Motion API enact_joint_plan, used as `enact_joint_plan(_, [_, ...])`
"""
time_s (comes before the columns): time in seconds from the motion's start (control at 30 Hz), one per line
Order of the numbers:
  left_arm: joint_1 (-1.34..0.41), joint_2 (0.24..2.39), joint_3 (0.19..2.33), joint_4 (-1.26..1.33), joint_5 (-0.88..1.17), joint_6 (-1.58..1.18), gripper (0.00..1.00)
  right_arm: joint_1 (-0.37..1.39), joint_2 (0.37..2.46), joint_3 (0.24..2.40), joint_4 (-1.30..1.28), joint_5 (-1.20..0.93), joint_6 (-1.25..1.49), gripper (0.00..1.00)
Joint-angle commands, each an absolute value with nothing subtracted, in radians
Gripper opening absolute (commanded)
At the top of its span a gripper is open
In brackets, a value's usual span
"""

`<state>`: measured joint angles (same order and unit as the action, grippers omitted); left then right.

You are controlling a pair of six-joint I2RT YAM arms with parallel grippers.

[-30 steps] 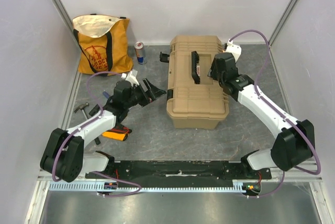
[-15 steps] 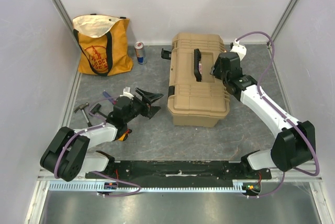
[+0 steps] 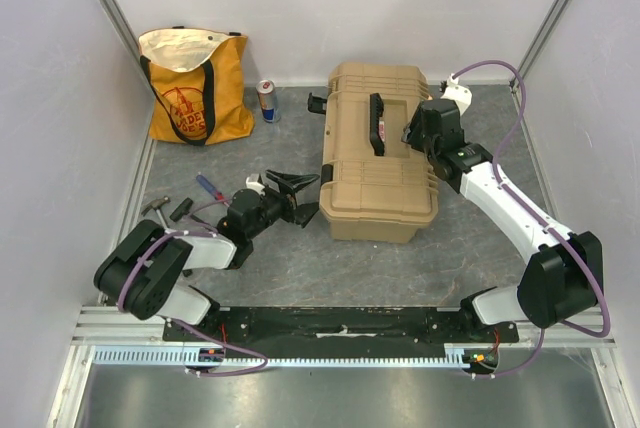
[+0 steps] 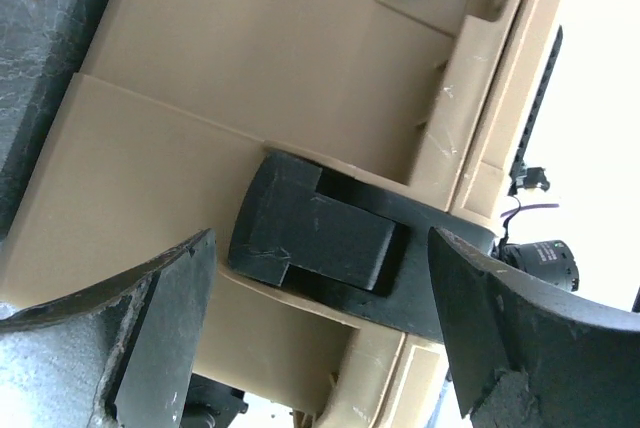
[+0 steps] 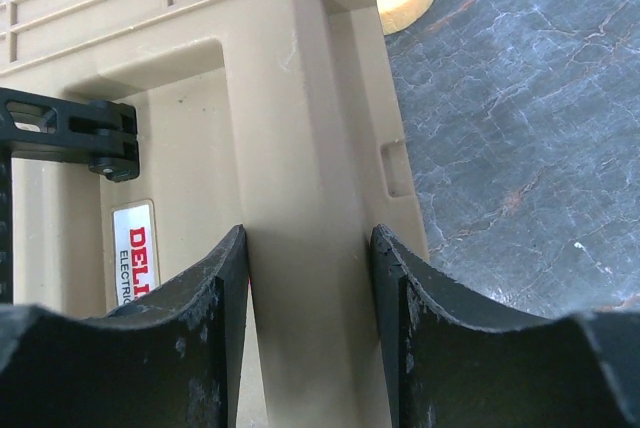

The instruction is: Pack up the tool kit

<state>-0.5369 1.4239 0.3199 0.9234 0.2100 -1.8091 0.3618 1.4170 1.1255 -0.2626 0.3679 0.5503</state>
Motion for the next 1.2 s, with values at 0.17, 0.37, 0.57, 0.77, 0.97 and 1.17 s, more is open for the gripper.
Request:
enact_joint_plan(0.17, [-0.577, 1.534, 0.339, 1.256, 0.216, -1.87, 0.91, 0.33, 1.526, 1.005, -0.517, 0.272, 0.698, 0.12])
enact_joint_plan(0.37, [-0.601, 1.615, 0.331, 1.494, 0.203, -1.933, 0.88, 0.333, 1.525, 0.986, -0.512, 0.261, 0.7, 0.12])
enact_joint_plan(0.57, [-0.609, 1.631, 0.345, 1.531, 0.196, -1.916, 0.63, 0.348, 1.534, 0.991, -0.512, 0.258, 0.692, 0.12])
enact_joint_plan(0.77, [-0.607, 1.605, 0.359, 1.485, 0.201, -1.878, 0.41, 0.353, 1.536, 0.988, -0.512, 0.265, 0.689, 0.12])
enact_joint_plan(0.97, [-0.607, 1.566, 0.371, 1.408, 0.206, -1.816, 0.26, 0.359, 1.536, 0.992, -0.515, 0.279, 0.677, 0.12])
enact_joint_plan(1.17, [-0.611, 1.485, 0.356, 1.266, 0.155, -1.746, 0.1, 0.365, 1.539, 0.992, -0.526, 0.308, 0.673, 0.13])
